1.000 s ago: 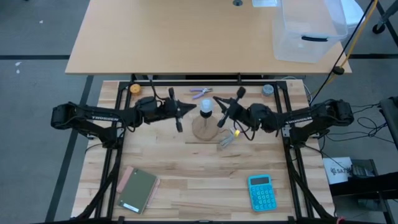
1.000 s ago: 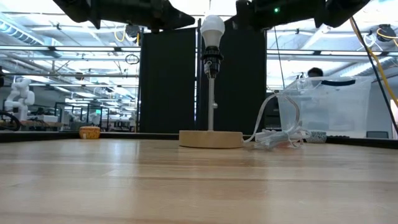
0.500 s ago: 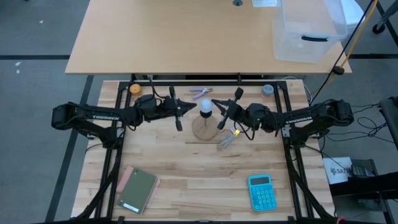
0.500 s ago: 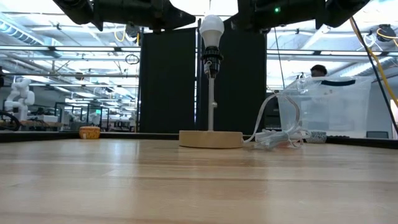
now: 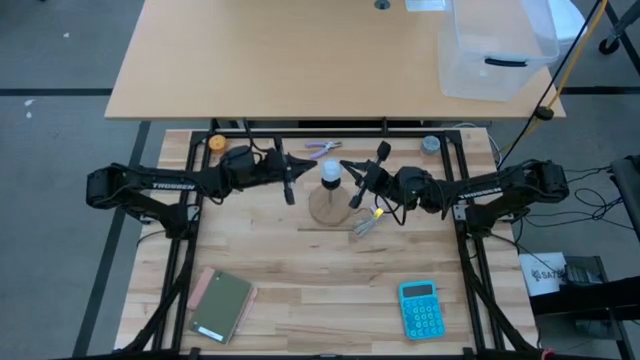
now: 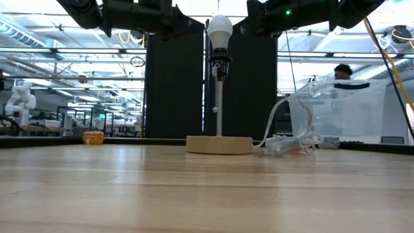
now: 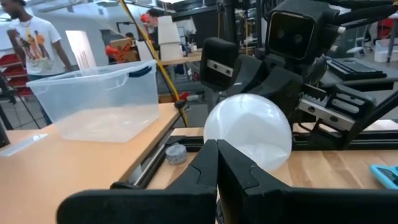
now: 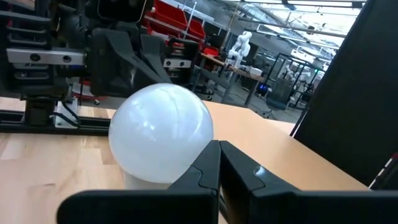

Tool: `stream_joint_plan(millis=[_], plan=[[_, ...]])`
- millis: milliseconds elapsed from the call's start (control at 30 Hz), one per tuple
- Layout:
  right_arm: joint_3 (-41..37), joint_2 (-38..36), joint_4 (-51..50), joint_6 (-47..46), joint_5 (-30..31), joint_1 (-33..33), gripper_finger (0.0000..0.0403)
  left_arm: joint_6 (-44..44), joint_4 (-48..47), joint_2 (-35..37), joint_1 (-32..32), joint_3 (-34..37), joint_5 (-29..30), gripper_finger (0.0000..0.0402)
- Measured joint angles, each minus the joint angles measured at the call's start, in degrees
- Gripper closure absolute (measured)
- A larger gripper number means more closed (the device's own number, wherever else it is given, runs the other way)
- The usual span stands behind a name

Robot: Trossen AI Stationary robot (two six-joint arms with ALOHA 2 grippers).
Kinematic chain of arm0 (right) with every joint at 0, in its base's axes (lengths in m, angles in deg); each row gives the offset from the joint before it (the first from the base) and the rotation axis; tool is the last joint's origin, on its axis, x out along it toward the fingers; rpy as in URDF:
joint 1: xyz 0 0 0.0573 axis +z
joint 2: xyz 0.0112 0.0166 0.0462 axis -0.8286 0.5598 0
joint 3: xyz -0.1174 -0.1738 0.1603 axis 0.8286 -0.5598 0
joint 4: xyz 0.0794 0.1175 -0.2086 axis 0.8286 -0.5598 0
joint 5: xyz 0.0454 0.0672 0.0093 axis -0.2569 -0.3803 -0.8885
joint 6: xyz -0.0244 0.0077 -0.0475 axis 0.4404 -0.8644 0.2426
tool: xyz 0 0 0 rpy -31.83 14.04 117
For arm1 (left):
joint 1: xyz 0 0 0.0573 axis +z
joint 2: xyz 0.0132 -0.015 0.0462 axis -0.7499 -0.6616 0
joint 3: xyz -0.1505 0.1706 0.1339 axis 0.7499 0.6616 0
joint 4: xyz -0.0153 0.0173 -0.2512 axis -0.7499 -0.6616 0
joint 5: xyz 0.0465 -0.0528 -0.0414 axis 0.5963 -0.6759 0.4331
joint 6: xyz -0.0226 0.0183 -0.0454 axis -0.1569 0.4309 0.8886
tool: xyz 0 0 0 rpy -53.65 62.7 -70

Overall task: Screw lightbulb
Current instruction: Insert the light bulb on the brown lamp

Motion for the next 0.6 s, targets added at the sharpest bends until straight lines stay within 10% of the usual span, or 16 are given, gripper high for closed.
stream_joint_plan(millis=[600], plan=[[0.0, 0.02, -1.71, -0.44, 0.98, 0.44, 0.0403, 0.59, 1.17, -2.12, 0.9, -0.45, -1.63, 0.0401]])
